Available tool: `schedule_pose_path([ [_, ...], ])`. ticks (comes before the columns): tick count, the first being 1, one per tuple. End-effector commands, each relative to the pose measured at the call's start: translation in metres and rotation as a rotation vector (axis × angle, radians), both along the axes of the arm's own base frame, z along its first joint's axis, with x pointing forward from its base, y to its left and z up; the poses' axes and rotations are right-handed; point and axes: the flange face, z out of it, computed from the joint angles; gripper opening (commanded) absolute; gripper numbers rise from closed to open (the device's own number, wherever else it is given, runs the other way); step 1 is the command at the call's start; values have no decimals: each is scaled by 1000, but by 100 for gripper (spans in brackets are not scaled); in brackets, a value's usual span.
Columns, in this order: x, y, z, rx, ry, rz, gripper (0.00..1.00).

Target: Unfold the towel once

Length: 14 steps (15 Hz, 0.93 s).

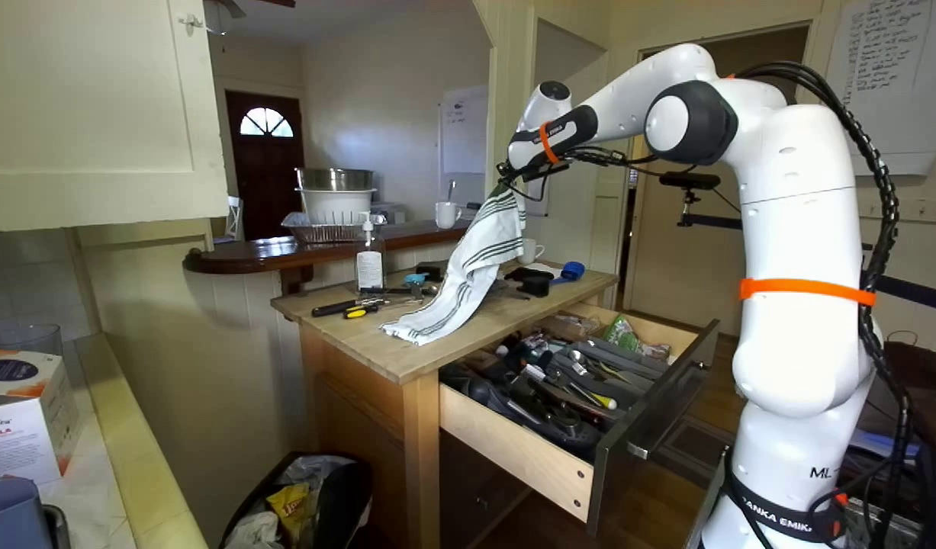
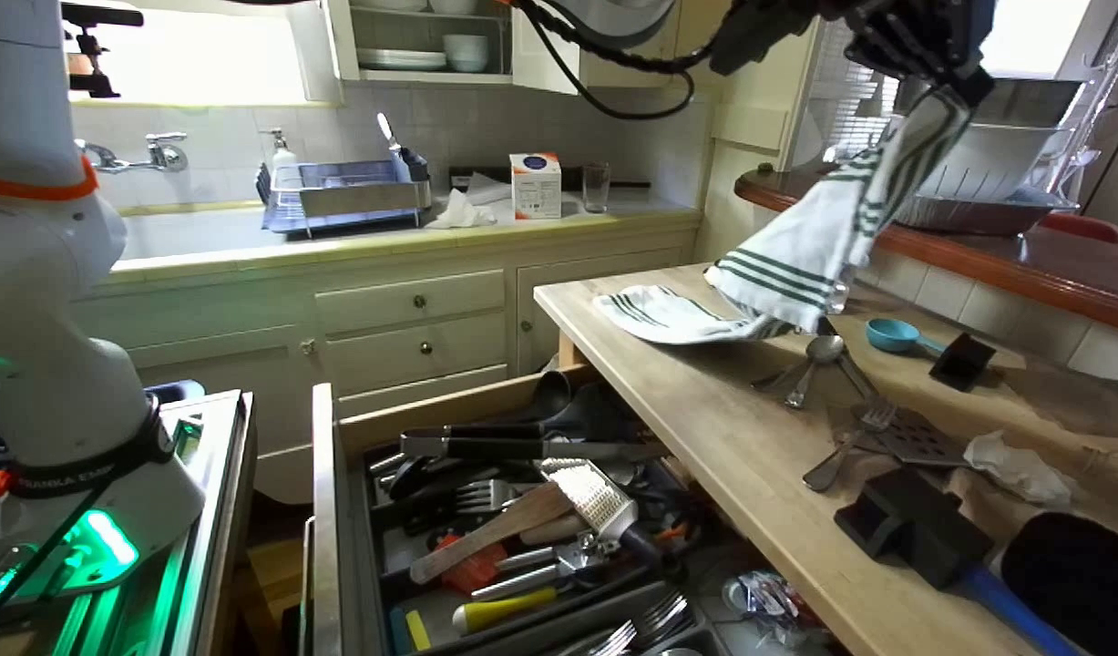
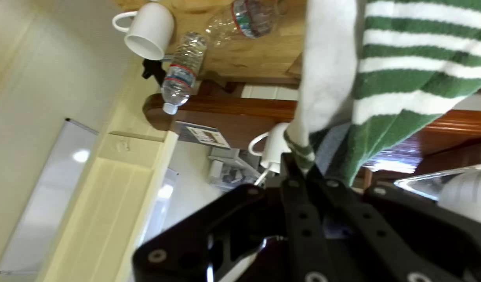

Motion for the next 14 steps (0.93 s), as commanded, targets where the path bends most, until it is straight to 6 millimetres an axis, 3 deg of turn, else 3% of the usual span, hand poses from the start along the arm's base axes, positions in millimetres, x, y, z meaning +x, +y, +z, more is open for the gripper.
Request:
schedule_pose_path([
  [1, 4, -13, -5, -7, -12, -33, 4],
  [3, 12, -24, -15, -11, -18, -57, 4],
  [7, 17, -20, -12, -13, -30, -55, 1],
  [9, 15, -46, -12, -22, -60, -117, 1],
  [13, -12, -133, -18, -18, -115, -319, 1],
  [14, -18, -153, -21, -23, -126, -370, 29],
])
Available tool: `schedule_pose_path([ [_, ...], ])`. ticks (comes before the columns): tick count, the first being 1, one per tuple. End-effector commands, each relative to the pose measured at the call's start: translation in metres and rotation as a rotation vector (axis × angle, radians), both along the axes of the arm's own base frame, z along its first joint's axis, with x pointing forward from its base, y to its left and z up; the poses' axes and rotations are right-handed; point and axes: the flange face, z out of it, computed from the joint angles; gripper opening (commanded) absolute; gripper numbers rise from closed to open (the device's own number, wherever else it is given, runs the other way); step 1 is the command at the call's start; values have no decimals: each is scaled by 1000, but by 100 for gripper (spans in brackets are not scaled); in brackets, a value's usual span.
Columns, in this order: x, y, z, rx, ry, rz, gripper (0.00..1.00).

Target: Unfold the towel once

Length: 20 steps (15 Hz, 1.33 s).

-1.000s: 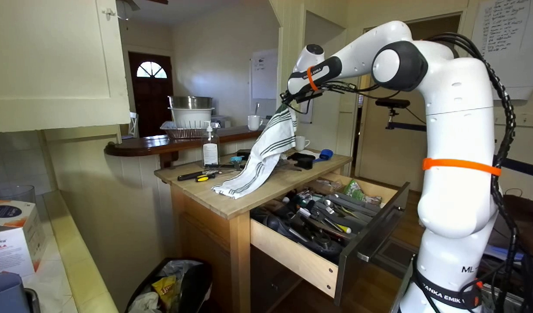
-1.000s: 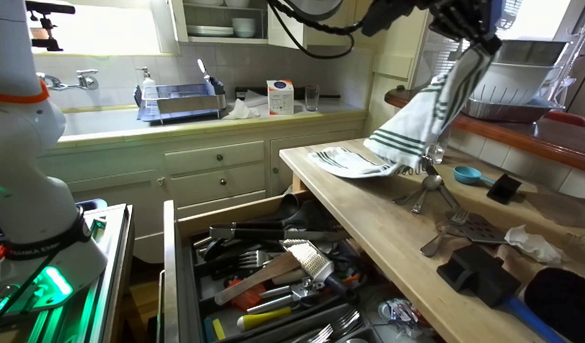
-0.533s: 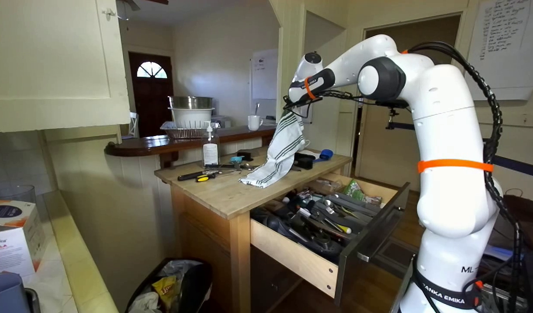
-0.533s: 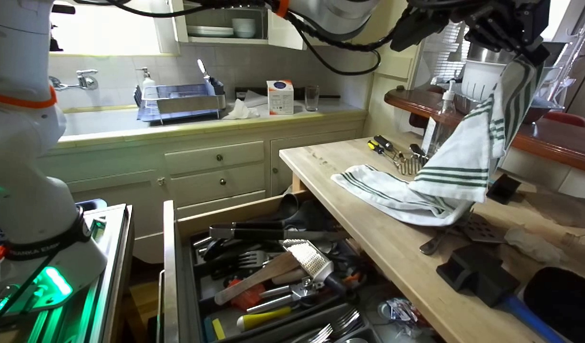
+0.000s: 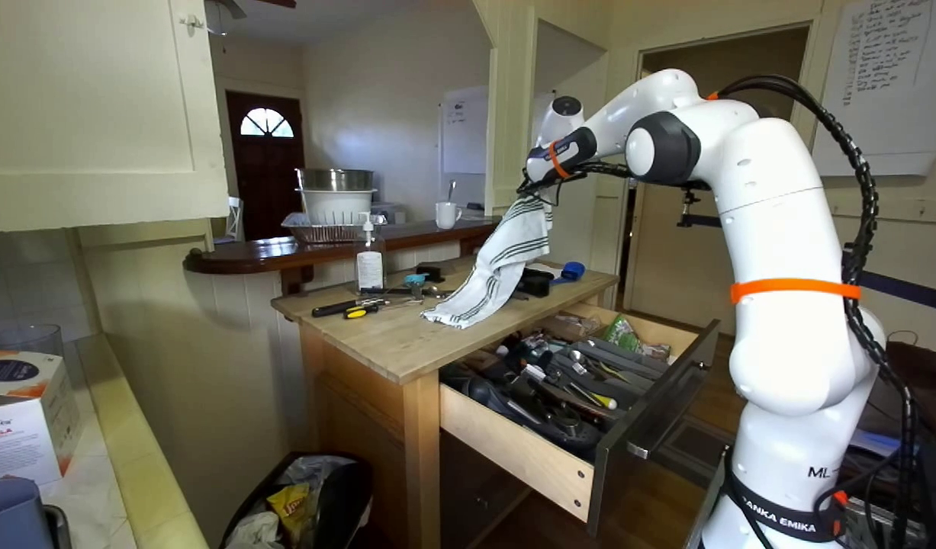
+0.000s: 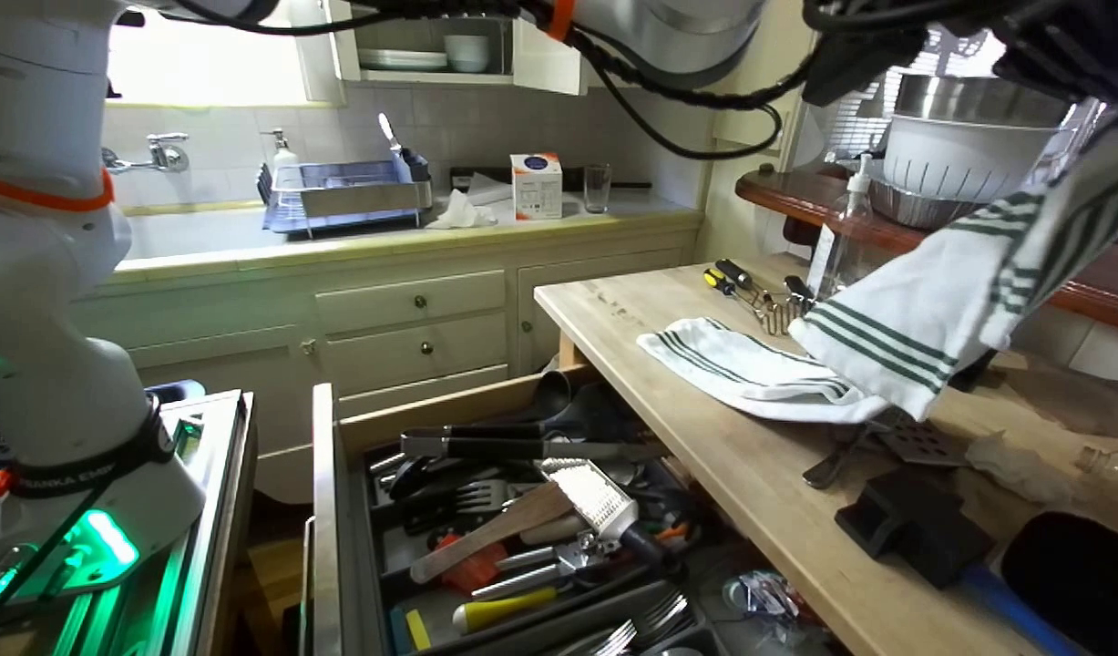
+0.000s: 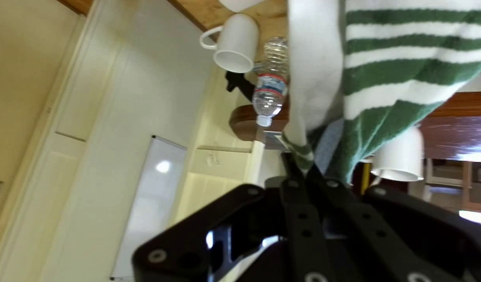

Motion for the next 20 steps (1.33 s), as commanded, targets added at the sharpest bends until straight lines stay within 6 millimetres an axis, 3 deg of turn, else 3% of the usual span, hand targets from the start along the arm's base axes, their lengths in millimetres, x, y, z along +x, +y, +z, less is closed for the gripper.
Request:
schedule_pose_path([
  [1, -11, -69, -5, -32, -57, -171, 30],
  [2, -11, -76, -7, -35, -68, -181, 37],
  [3, -6, -67, -2, -36, -77, -151, 44],
  [7, 30, 7, -4, 51, -34, 5, 74],
  [9, 48, 30, -10, 59, -32, 39, 90],
  [11, 55, 35, -12, 57, -35, 33, 100],
  [16, 35, 4, -7, 77, -5, -57, 100],
  [20, -2, -44, 7, 93, 108, -236, 100],
])
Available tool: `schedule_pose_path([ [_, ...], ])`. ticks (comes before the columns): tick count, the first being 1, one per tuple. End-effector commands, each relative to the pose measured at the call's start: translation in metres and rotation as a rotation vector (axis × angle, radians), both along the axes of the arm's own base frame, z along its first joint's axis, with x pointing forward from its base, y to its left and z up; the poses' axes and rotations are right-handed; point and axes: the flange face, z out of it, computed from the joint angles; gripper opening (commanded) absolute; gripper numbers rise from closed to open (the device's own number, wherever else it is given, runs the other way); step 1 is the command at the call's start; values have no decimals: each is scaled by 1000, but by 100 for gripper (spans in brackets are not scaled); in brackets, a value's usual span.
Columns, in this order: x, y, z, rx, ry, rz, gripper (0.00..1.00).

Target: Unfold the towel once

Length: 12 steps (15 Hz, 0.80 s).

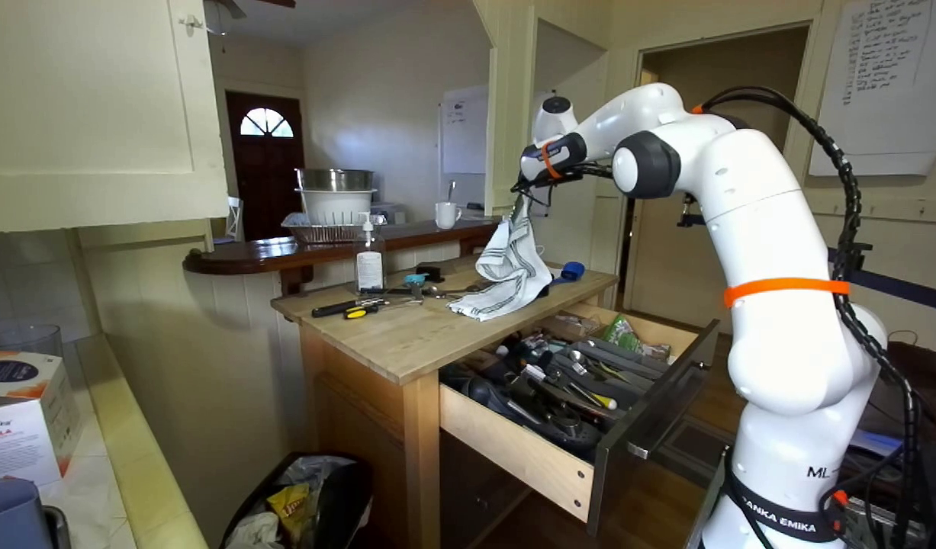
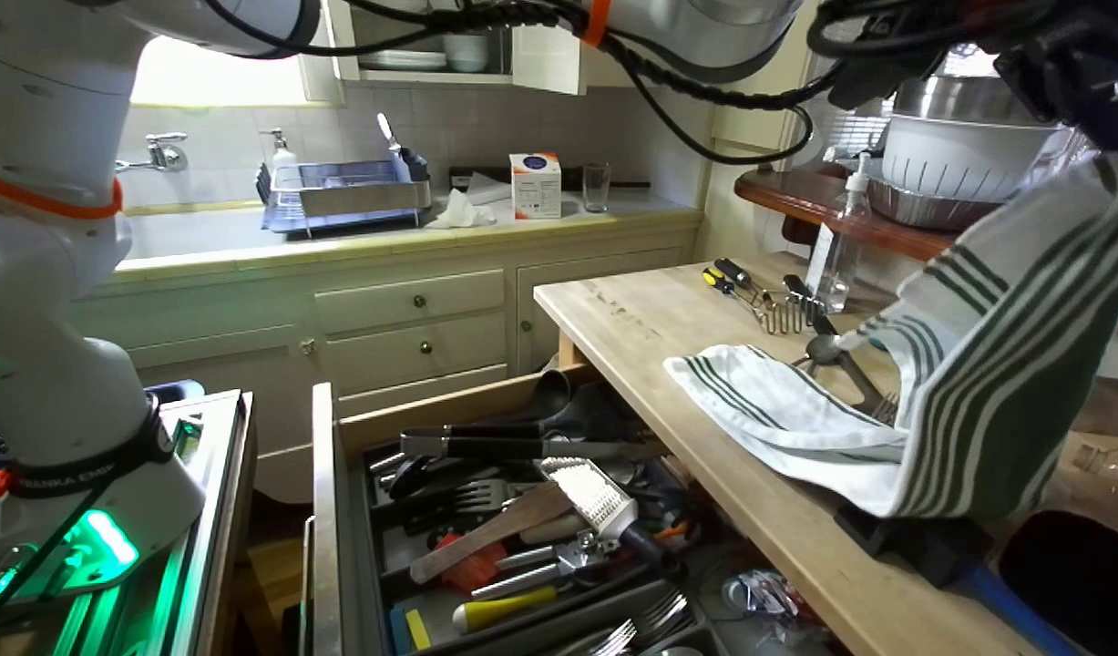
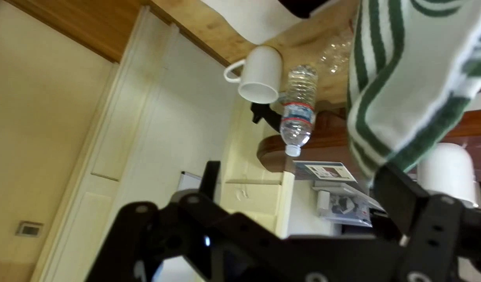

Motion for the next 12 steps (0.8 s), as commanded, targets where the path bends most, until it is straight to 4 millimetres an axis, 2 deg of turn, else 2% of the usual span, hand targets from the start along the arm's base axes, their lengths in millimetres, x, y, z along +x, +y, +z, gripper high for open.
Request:
schedule_pose_path([
  [1, -27, -39, 12, 15, 72, -172, 100],
  [3, -41, -57, 13, 64, 94, -261, 100],
  [5, -39, -57, 14, 79, 74, -233, 100],
  [7, -29, -27, 13, 190, 90, -150, 100],
  [10, 4, 25, 5, 279, 89, -1, 100],
  [12, 24, 56, -14, 373, 110, 52, 100],
])
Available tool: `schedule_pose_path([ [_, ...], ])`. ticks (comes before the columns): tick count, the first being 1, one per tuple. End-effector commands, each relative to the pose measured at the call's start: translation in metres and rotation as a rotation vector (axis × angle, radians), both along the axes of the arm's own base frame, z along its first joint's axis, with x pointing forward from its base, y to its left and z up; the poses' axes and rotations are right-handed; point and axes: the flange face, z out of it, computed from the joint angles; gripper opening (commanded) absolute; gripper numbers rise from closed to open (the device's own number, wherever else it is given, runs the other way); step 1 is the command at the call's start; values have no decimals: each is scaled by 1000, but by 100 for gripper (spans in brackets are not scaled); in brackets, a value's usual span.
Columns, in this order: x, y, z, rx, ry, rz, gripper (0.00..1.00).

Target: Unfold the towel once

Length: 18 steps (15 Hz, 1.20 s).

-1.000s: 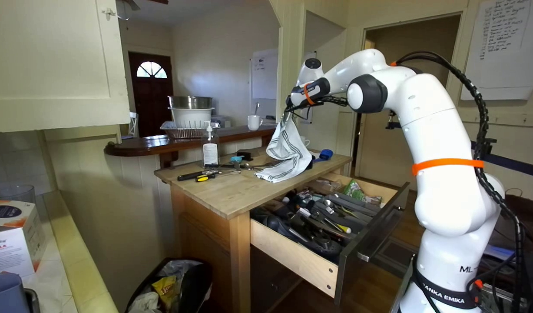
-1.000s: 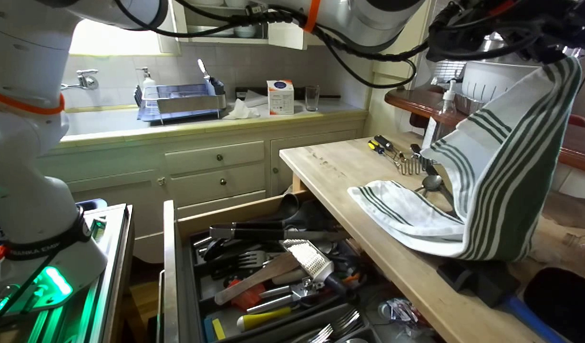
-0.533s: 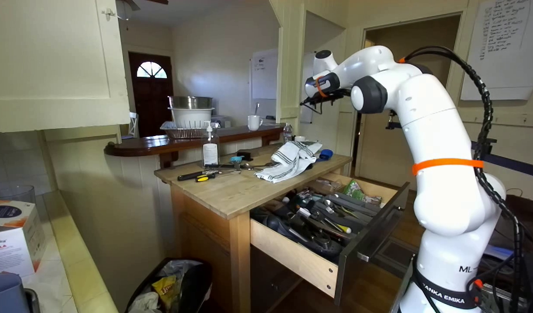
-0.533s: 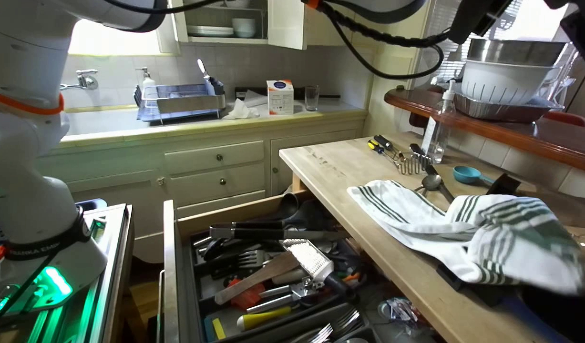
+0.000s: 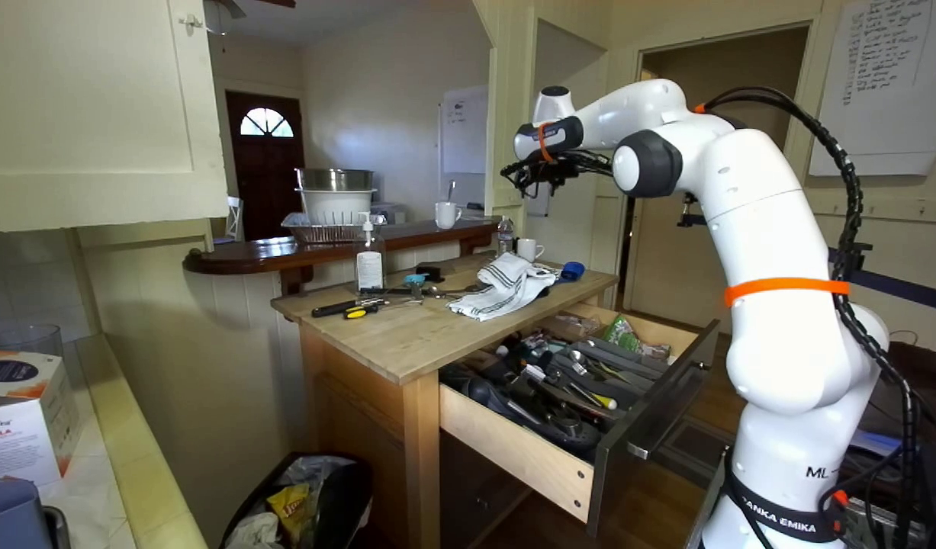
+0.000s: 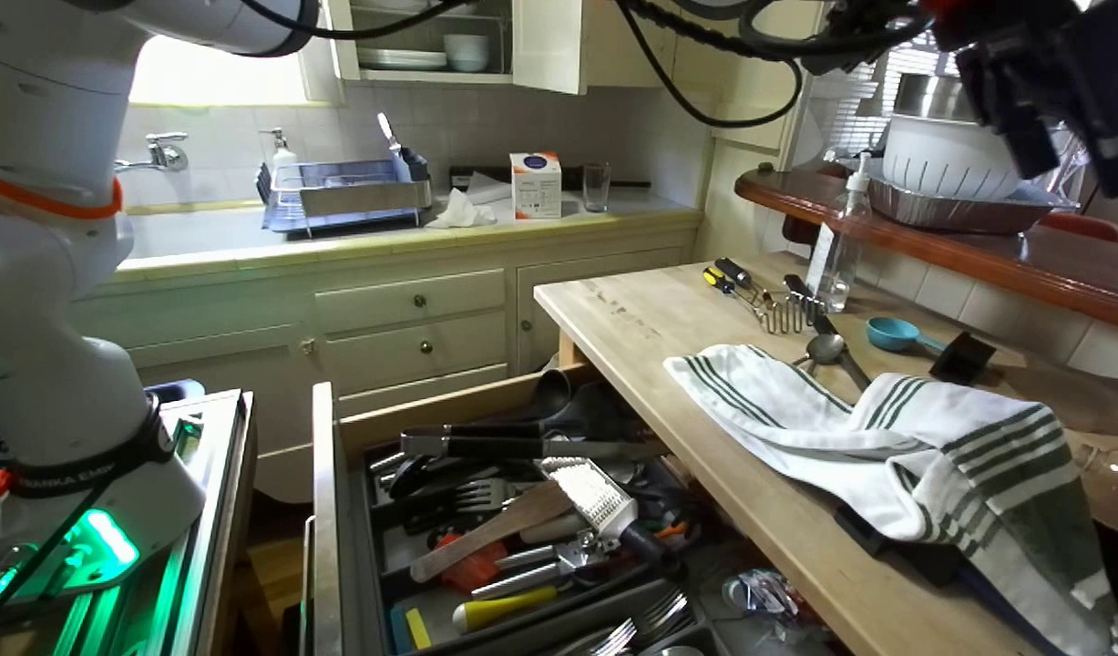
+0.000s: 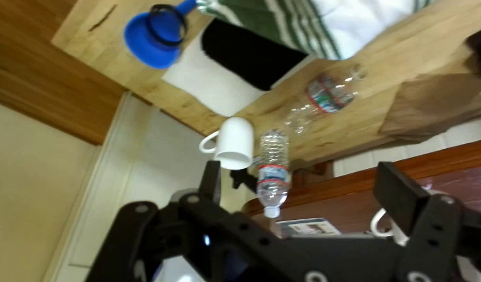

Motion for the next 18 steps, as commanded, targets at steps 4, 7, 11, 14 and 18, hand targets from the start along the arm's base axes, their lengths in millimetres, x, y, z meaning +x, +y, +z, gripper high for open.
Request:
schedule_pose_path([
  [4, 33, 60, -64, 254, 135, 84, 100],
  [7, 36, 60, -67, 201, 142, 83, 100],
  [11, 37, 60, -72, 199, 147, 82, 100],
  [14, 47, 52, -98, 175, 169, 127, 100],
  [18, 69, 47, -161, 90, 271, 174, 100],
])
